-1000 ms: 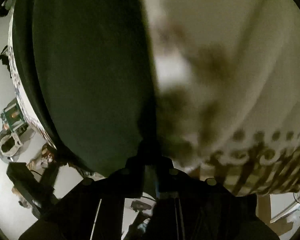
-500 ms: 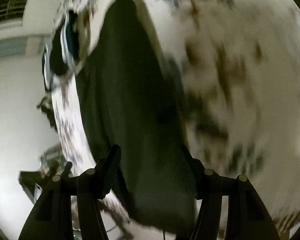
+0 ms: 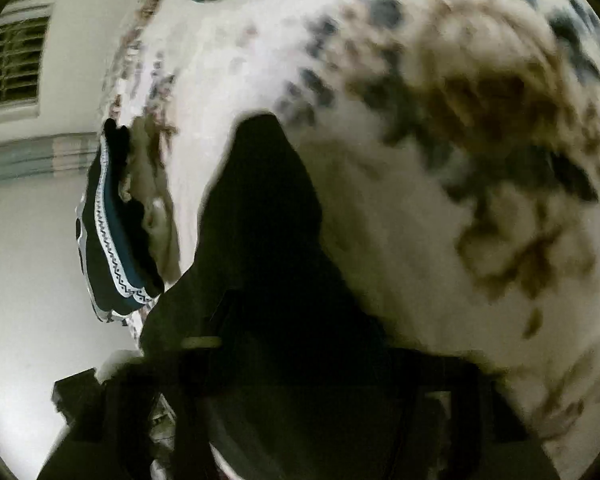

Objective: Fold small clothes

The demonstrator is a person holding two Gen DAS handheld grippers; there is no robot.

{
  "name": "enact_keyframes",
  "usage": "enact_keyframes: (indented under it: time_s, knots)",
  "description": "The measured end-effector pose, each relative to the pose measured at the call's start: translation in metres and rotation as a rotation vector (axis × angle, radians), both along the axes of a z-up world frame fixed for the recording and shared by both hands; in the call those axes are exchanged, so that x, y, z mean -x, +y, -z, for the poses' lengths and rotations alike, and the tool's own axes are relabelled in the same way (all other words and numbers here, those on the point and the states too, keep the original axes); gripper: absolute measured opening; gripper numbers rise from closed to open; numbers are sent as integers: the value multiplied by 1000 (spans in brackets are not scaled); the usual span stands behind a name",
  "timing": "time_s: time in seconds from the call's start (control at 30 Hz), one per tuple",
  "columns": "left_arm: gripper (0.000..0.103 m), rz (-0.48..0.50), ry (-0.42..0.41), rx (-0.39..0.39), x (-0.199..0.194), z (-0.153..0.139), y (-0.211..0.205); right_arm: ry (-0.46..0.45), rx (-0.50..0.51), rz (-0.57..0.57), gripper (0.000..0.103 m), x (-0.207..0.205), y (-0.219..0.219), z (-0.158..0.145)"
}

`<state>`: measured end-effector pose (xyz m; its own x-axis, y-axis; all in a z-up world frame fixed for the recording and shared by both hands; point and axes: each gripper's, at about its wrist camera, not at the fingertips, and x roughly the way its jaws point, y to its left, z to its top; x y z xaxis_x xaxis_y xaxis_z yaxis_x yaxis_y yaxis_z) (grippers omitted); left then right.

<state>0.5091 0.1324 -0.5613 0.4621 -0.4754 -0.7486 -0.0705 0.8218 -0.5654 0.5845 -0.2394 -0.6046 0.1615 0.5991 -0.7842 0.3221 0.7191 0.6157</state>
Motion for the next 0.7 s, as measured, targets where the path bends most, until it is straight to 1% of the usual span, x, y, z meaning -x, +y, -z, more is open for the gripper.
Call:
enact_keyframes:
  time_s: [0.07, 0.1, 0.17, 0.23, 0.3, 0.33, 0.37, 0.4, 0.43, 0.5, 0.57, 0.6, 0.67, 0.7]
  knots:
    - [6, 4, 31, -10, -10, 16, 7, -21, 36, 6, 9, -6, 2, -3]
    - [6, 7, 48, -8, -15, 24, 8, -14, 57, 6, 9, -13, 4, 1]
    - [6, 26, 89, -11, -22, 41, 7, 26, 112, 0, 9, -21, 5, 9]
    - [9, 25, 112, 10, -23, 48, 8, 64, 119, -10, 9, -26, 8, 14]
    - [11, 23, 126, 66, -19, 46, 12, 90, 106, -7, 17, -25, 10, 10]
    - [27, 14, 135, 67, -15, 41, 14, 86, 91, -13, 19, -21, 9, 4]
    - [36, 8, 138, 83, -8, 33, 17, 82, 91, -28, 33, -15, 9, -4]
    - [54, 7, 129, 92, -2, 27, 19, 76, 90, -41, 51, -6, 5, -9]
    - [64, -2, 117, 86, 7, 18, 21, 68, 77, -54, 56, 6, 3, -18]
    - [64, -12, 84, 88, 36, -5, 24, 65, 51, -83, 57, 34, -1, -32]
    - [64, -25, 76, 74, 60, -18, 25, 69, 34, -117, 60, 80, -9, -45]
    - [64, -32, 71, 81, 86, -29, 25, 72, 17, -128, 61, 99, -9, -48]
    - [64, -43, 83, 72, 120, -38, 21, 92, -4, -147, 61, 146, -10, -54]
    - [64, -46, 93, 62, 147, -43, 21, 101, -15, -157, 61, 173, -12, -58]
